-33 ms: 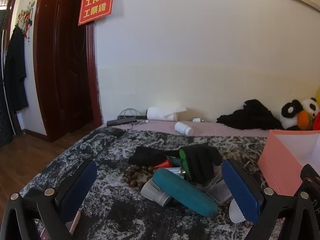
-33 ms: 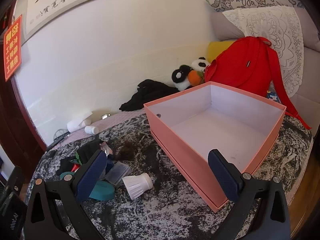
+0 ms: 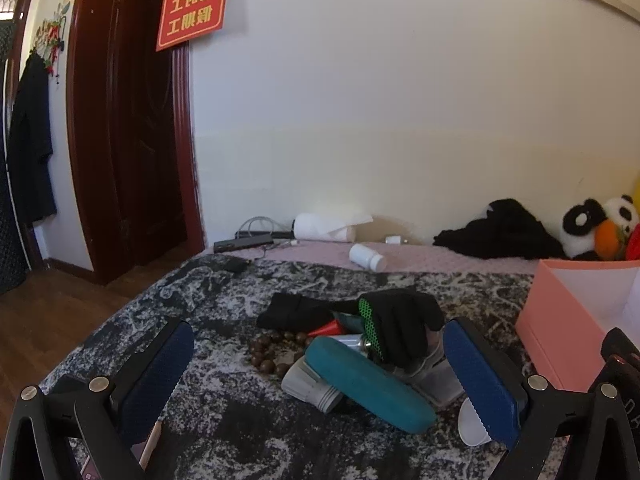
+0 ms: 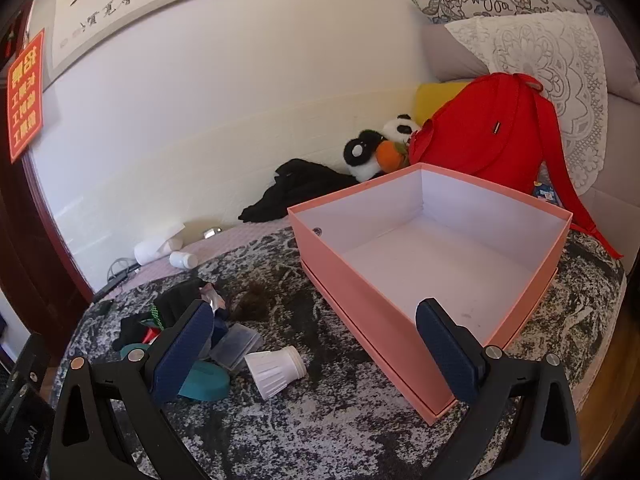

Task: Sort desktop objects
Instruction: 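Move both grippers toward the pile of items on the blanket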

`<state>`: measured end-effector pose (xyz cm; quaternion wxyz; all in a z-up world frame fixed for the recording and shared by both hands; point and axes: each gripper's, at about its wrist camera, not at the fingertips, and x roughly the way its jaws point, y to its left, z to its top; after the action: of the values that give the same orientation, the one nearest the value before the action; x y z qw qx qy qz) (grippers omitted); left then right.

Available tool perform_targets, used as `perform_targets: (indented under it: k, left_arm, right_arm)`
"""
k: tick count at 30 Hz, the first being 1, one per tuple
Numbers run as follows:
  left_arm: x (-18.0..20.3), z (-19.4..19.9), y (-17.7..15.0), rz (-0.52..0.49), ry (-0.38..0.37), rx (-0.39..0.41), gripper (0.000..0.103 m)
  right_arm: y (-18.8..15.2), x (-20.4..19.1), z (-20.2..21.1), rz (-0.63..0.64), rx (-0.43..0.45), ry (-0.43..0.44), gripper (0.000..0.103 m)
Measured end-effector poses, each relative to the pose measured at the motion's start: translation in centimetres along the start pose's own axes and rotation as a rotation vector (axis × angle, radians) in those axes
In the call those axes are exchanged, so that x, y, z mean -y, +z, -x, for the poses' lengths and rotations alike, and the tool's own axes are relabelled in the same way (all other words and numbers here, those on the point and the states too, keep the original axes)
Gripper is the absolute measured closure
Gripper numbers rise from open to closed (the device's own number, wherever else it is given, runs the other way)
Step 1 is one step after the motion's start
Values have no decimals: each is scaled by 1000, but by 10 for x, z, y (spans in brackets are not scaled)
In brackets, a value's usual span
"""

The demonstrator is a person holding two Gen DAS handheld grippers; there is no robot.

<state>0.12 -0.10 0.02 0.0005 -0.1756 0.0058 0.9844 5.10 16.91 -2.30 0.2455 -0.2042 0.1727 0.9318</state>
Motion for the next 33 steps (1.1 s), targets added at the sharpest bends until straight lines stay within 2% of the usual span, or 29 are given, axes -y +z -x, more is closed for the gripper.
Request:
perform_targets:
  k: [6,10,12,15,18,22,23,25,26,28,29,31,33]
  left_arm:
    - [-4,5,-1,14,-19,14,0]
    - [9,-15,-1,-44,-38,-33,0]
    - [4,-34,-5,-76,-19,-81,0]
    - [-11,-73,-16,-146,89,-193,0]
    - [-34,-99,-28,-159,93,-280,0]
    - [-62,-115,-22,-22,-4,-321,0]
    - [-63,-119,-17,7,-8,-323,0]
    - [-61,-127,-6,36,28,-312,0]
    - [-54,-130,0,34,58,-286,0]
    - [-37,-144,-4,-14,69,-262,0]
    - [-29,-154,-10,-53,58,-279,0]
    - [-15,-182,-32,-147,-10,-396,0]
    - [-7,-200,-45,-158,-51,-448,0]
  right_arm:
    - [-3,-2,1,-5,2,1,0]
    - [1,-3,0,4,3,-1,0]
    - [4,0,0,15,5,-7,0]
    - [8,0,-3,63,28,-20,0]
    - [13,7,-6,107,50,-9,0]
    - [16,18,-9,158,62,77,0]
    - [19,17,-13,156,47,97,0]
    - [29,11,-24,142,1,139,0]
    - [38,4,-33,137,-27,175,0]
    - [54,-13,-52,147,-71,252,0]
    - [58,-22,-63,169,-92,289,0]
    - [59,-41,-89,220,-144,353,0]
    - [42,-47,-109,279,-199,382,0]
